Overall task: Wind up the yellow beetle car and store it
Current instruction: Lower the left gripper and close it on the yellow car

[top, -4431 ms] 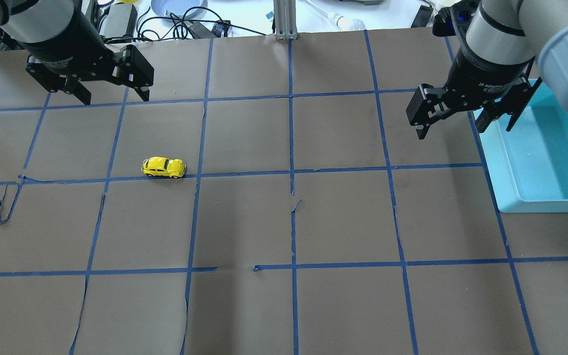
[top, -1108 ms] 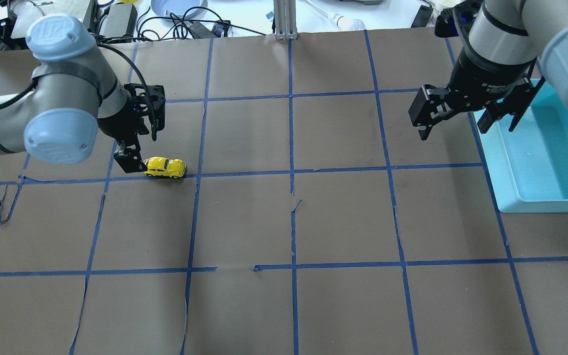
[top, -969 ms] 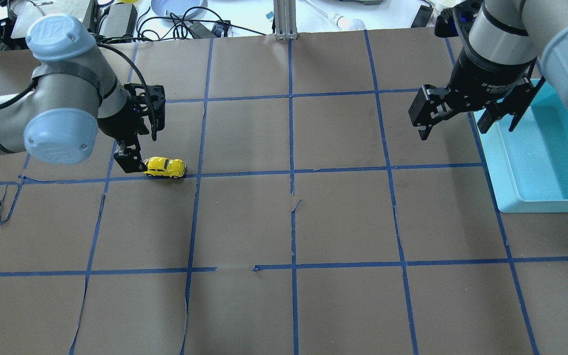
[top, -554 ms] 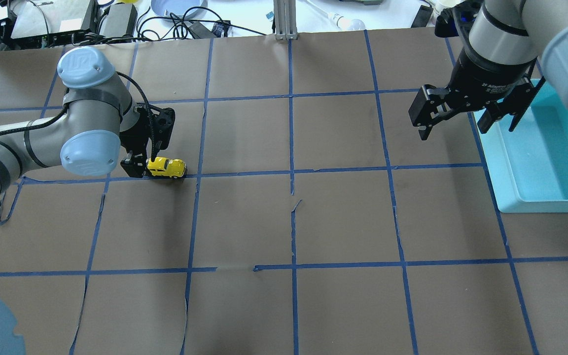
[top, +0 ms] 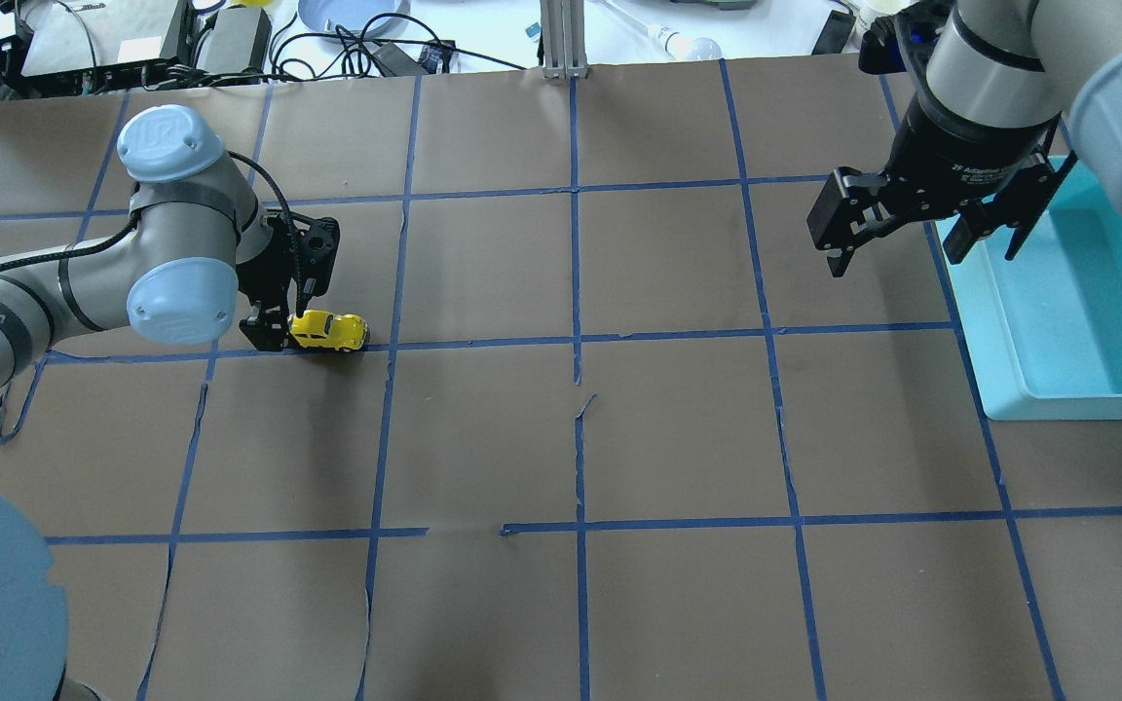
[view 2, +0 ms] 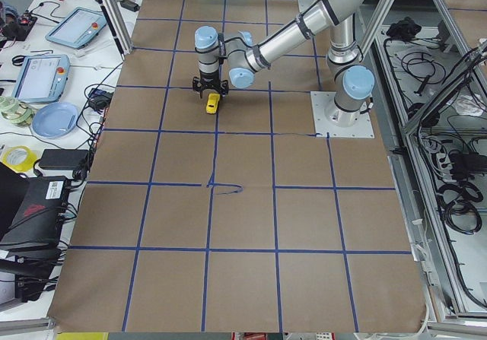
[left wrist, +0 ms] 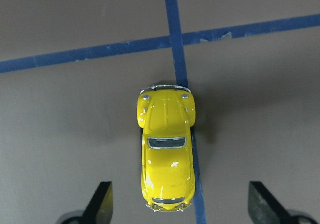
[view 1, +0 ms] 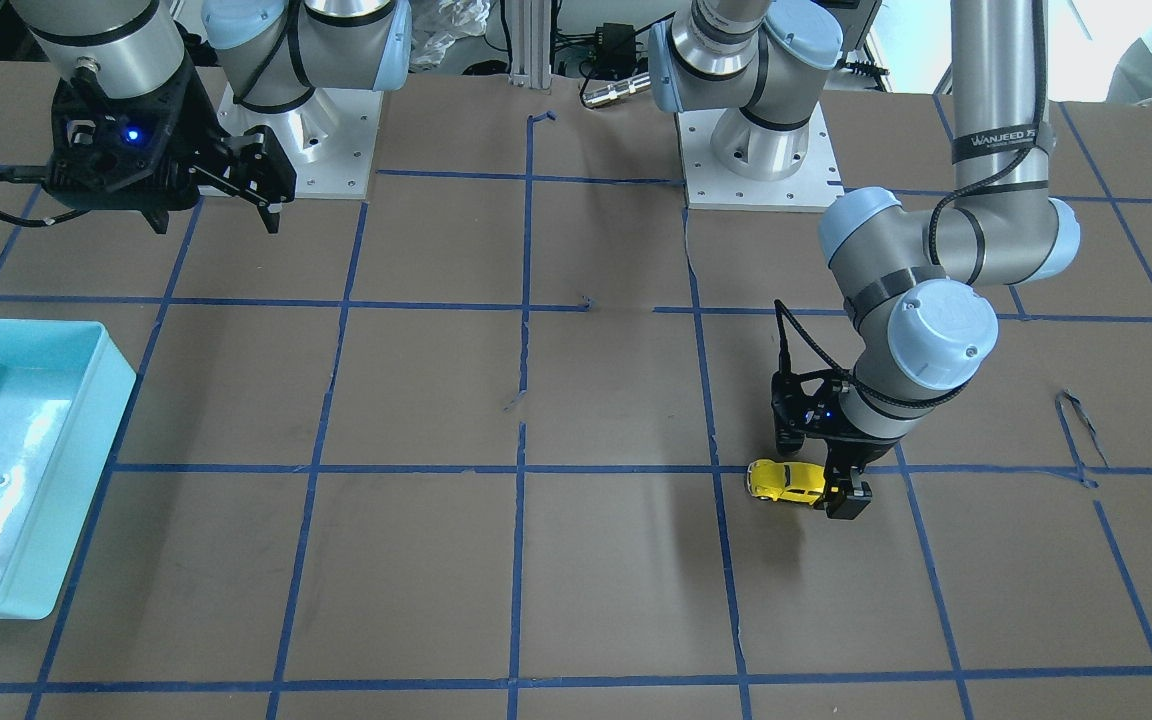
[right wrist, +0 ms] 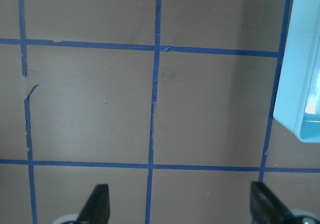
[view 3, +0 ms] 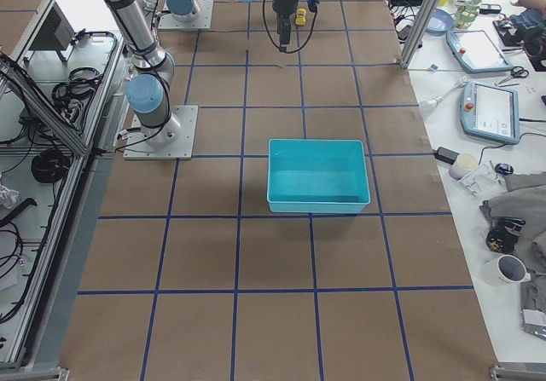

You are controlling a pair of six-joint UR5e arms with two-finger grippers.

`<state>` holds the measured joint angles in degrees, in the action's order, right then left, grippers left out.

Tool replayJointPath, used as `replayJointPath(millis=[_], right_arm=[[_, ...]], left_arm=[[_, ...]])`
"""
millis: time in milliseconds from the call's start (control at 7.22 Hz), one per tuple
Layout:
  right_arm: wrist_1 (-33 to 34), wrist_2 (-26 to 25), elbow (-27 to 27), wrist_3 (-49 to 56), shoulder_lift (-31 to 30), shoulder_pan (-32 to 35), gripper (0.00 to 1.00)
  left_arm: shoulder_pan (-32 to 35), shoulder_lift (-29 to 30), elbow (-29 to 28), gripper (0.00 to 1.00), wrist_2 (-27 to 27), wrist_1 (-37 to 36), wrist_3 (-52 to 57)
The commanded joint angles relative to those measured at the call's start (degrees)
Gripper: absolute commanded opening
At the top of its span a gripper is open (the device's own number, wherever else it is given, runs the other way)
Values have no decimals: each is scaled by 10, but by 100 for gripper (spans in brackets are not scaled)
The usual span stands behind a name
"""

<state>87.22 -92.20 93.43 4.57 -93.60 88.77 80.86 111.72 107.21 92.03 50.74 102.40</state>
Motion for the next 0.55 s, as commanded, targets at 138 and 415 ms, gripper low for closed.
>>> replayJointPath(millis=[138,415], right_arm=[[1,0,0,0,0,0,100],[0,0,0,0,0,0,100]], left_arm=[[-1,18,-2,94,-17,-12,-20],[-1,22,-2,74,-19,-13,-12]])
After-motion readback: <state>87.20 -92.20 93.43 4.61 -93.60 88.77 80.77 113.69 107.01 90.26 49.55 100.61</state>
